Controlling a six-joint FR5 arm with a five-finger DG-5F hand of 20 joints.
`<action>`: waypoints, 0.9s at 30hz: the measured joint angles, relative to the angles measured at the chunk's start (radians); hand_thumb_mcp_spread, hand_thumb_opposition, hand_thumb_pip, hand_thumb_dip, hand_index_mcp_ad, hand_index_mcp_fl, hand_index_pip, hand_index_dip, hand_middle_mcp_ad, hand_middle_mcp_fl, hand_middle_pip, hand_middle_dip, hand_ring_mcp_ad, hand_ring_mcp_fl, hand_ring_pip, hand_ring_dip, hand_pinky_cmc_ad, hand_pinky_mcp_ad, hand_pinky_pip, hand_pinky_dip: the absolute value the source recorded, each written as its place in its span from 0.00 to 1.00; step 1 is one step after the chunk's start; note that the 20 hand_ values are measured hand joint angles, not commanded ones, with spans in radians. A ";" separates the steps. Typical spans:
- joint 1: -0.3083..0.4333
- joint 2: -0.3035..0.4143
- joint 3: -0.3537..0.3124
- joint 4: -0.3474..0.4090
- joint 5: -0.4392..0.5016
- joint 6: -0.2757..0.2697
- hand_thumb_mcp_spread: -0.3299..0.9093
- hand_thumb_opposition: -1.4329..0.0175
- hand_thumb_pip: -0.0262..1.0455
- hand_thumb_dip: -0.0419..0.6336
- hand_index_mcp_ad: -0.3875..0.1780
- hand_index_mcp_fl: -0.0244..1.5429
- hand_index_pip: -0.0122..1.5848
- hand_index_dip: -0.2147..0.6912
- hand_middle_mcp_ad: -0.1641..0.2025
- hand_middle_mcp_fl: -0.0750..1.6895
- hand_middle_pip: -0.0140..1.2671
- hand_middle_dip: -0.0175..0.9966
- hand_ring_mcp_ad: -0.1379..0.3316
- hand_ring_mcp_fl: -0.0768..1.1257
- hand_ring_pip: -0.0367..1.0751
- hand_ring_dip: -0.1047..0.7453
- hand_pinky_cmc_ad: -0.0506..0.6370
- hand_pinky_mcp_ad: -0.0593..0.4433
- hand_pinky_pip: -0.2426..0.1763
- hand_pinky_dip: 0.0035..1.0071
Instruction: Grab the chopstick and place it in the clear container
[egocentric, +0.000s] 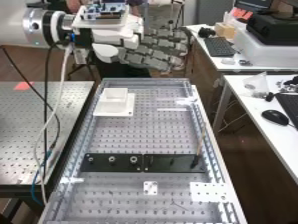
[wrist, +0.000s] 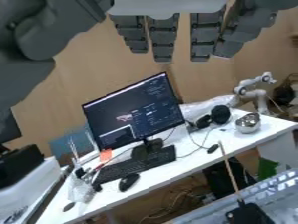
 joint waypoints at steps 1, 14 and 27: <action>-0.001 -0.006 -0.005 0.010 0.013 0.012 0.35 0.54 0.28 0.07 0.75 0.01 0.04 0.26 0.70 0.05 0.08 0.05 0.72 0.09 0.09 0.12 0.36 0.45 0.25 0.19; -0.012 -0.044 -0.029 0.060 0.031 0.096 0.35 0.54 0.29 0.07 0.75 0.01 0.04 0.26 0.70 0.05 0.08 0.05 0.74 0.09 0.09 0.12 0.38 0.44 0.24 0.19; -0.021 -0.066 -0.054 0.124 0.056 0.182 0.35 0.54 0.29 0.07 0.75 0.01 0.04 0.26 0.70 0.05 0.08 0.05 0.76 0.09 0.09 0.13 0.38 0.44 0.23 0.20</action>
